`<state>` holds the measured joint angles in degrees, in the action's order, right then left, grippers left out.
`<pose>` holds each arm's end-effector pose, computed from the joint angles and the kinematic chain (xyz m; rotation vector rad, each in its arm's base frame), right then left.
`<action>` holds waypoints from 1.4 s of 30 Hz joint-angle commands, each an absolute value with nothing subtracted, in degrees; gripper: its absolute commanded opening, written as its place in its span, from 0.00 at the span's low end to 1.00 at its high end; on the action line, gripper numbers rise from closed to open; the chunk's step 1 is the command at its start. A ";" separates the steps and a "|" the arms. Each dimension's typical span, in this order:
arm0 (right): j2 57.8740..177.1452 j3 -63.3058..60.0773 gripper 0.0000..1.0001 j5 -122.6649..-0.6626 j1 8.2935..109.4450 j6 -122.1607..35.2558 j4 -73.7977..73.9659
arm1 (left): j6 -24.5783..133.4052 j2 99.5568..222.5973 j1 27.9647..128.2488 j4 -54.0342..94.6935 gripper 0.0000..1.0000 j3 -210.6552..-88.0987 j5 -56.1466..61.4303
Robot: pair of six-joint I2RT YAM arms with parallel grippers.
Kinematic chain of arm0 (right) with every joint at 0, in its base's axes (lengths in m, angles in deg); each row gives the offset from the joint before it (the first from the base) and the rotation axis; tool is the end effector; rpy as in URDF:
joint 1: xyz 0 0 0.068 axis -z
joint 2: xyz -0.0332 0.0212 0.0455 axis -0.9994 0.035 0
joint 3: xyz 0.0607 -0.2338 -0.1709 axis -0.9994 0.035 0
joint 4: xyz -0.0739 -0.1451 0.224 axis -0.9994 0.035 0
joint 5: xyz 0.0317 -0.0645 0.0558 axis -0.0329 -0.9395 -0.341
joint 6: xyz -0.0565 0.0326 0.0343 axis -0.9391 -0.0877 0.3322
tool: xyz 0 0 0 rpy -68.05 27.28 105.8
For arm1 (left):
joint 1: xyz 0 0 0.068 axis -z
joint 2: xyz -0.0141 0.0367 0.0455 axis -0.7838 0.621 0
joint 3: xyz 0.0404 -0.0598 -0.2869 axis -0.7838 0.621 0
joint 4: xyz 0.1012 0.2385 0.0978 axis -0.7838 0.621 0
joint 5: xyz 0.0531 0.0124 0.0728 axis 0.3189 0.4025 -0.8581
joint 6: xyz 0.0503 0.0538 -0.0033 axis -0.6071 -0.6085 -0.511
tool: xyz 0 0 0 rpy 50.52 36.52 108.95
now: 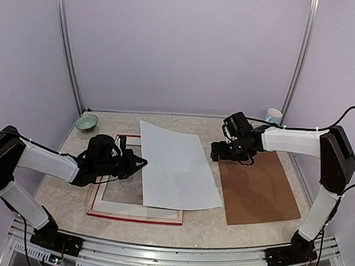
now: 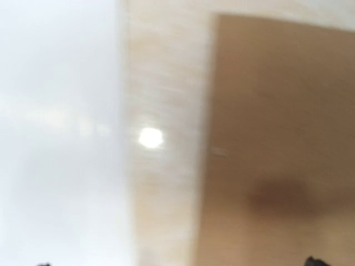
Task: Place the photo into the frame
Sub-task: Pick up the photo from the mat board, then place the photo on the mat board.
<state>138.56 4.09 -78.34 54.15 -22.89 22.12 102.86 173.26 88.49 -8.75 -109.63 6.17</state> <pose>0.3472 0.2210 0.1961 -0.0793 2.5254 0.2358 0.2558 -0.2077 0.1660 -0.2995 2.2046 -1.2314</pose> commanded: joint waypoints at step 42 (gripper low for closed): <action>139.67 4.46 0.99 -49.64 55.19 -26.50 17.95 | 72.70 160.28 72.15 30.40 0.00 -114.34 15.90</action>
<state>139.80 3.17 -49.01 54.41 -25.19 18.17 75.72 161.09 72.88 25.50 -111.60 16.20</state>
